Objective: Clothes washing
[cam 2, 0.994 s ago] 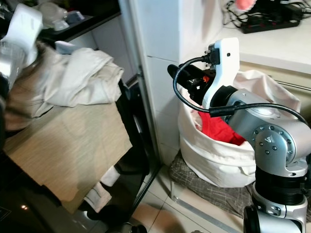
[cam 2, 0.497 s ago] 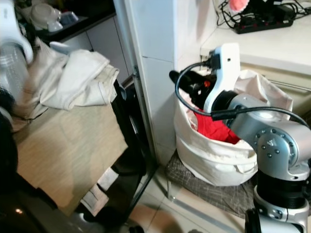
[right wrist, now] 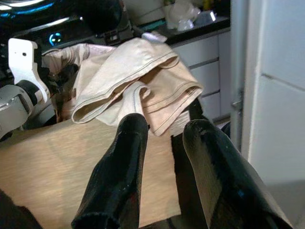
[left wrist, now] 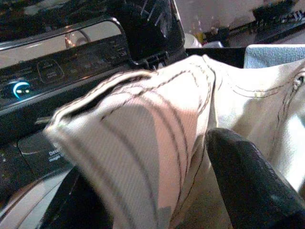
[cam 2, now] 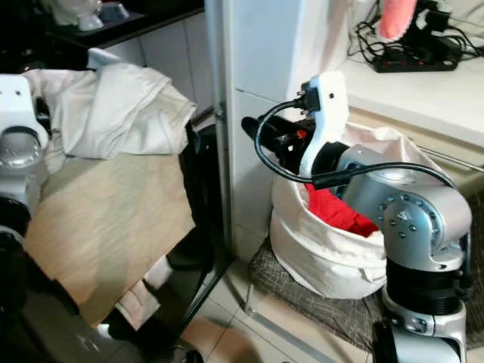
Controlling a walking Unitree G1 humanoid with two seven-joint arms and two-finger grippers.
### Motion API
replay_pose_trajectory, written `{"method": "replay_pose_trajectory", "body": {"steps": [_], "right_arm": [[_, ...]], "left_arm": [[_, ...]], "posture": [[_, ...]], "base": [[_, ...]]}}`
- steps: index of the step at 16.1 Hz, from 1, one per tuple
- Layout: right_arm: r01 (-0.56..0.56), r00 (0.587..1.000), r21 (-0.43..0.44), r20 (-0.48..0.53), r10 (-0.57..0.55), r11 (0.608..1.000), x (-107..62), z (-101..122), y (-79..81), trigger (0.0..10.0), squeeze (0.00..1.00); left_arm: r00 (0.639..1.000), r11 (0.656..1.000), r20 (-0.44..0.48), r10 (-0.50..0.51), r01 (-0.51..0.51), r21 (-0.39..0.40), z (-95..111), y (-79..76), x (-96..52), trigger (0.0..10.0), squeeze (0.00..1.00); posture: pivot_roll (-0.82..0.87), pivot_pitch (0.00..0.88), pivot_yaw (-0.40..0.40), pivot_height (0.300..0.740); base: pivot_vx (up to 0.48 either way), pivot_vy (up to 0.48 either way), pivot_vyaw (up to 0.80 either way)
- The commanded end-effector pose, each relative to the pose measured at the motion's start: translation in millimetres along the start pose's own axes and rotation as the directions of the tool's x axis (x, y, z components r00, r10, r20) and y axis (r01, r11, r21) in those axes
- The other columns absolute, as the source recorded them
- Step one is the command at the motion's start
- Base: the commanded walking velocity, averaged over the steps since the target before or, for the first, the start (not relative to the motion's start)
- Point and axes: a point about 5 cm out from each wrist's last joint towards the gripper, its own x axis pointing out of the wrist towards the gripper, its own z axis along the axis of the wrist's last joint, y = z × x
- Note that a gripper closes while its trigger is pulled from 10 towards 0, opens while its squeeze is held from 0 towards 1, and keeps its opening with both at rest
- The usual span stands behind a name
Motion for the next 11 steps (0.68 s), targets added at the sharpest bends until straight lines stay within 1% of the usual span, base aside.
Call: {"method": "replay_pose_trajectory", "body": {"steps": [1,2,3,4,5,6,7,8,9,10,11], "right_arm": [[-0.027,1.0,-0.004,0.002,0.027,1.0,2.5,2,3.6,10.0,0.0],[-0.03,1.0,-0.002,0.005,0.03,1.0,3.4,2,3.4,10.0,0.0],[-0.03,1.0,-0.002,0.007,0.03,1.0,3.7,2,3.1,10.0,0.0],[-0.029,0.999,-0.005,0.014,0.029,1.0,4.2,4,2.5,10.0,0.0],[-0.02,1.0,-0.009,0.022,0.02,1.0,3.2,5,1.4,10.0,0.0],[-0.009,1.0,-0.011,0.025,0.01,1.0,1.4,4,0.0,10.0,0.0],[0.013,1.0,-0.019,0.024,-0.013,1.0,-3.5,2,-3.0,10.0,0.0],[0.021,1.0,-0.025,0.023,-0.02,0.999,-5.2,1,-3.8,10.0,0.0],[0.033,0.999,-0.05,0.011,-0.033,0.998,-8.9,-2,-5.5,10.0,0.0],[0.04,0.999,-0.083,-0.01,-0.041,0.996,-16.4,-5,-7.6,10.0,0.0],[0.04,0.998,-0.11,-0.036,-0.044,0.993,-24.9,-7,-9.4,10.0,0.0]], "left_arm": [[0.994,0.998,0.109,0.002,0.005,-0.065,22,-2.4,1.0,10.0,0.84],[0.968,0.97,0.246,0.04,0.021,-0.241,58,-2.5,1.8,10.0,0.0],[0.957,0.963,0.288,0.044,0.036,-0.267,71,-2.6,1.9,10.0,0.0],[0.907,0.953,0.419,0.043,0.089,-0.289,104,-1.9,-1.7,10.0,0.0],[0.842,0.964,0.538,-0.032,0.169,-0.207,139,-8.1,-6.9,10.0,0.0],[0.81,0.94,0.571,-0.132,0.285,-0.187,156,-19.4,-10.4,10.0,0.0],[0.686,0.747,0.565,-0.458,0.642,-0.172,165,-59.3,-24.8,10.0,0.0],[0.596,0.633,0.562,-0.574,0.758,-0.158,166,-74.3,-33.7,10.0,0.0],[0.379,0.414,0.526,-0.762,0.909,-0.054,157,-98.6,-55.6,10.0,0.0],[0.182,0.252,0.359,-0.916,0.954,0.16,130,-117.4,-77.6,10.0,0.0],[0.154,0.18,0.161,-0.975,0.97,0.161,101,-124.3,-80.2,10.0,0.0]], "posture": [[-0.06,0.0,0.039,0.74],[-0.05,0.0,0.04,0.74],[-0.05,0.0,0.046,0.74],[-0.06,0.0,0.057,0.74],[-0.06,0.0,0.071,0.74],[-0.06,0.0,0.079,0.74],[-0.07,0.0,0.092,0.74],[-0.07,0.0,0.095,0.74],[-0.07,0.0,0.104,0.74],[-0.09,0.0,0.12,0.74],[-0.1,0.0,0.129,0.74]], "base": [[0.0,0.0,0.0],[0.0,0.0,0.0],[0.0,0.0,0.0],[0.0,0.0,0.0],[0.0,0.0,0.0],[0.0,0.0,0.0],[0.0,0.0,0.0],[0.0,0.0,0.0],[0.0,0.0,0.0],[0.0,0.0,0.0],[0.0,0.0,0.0]]}}
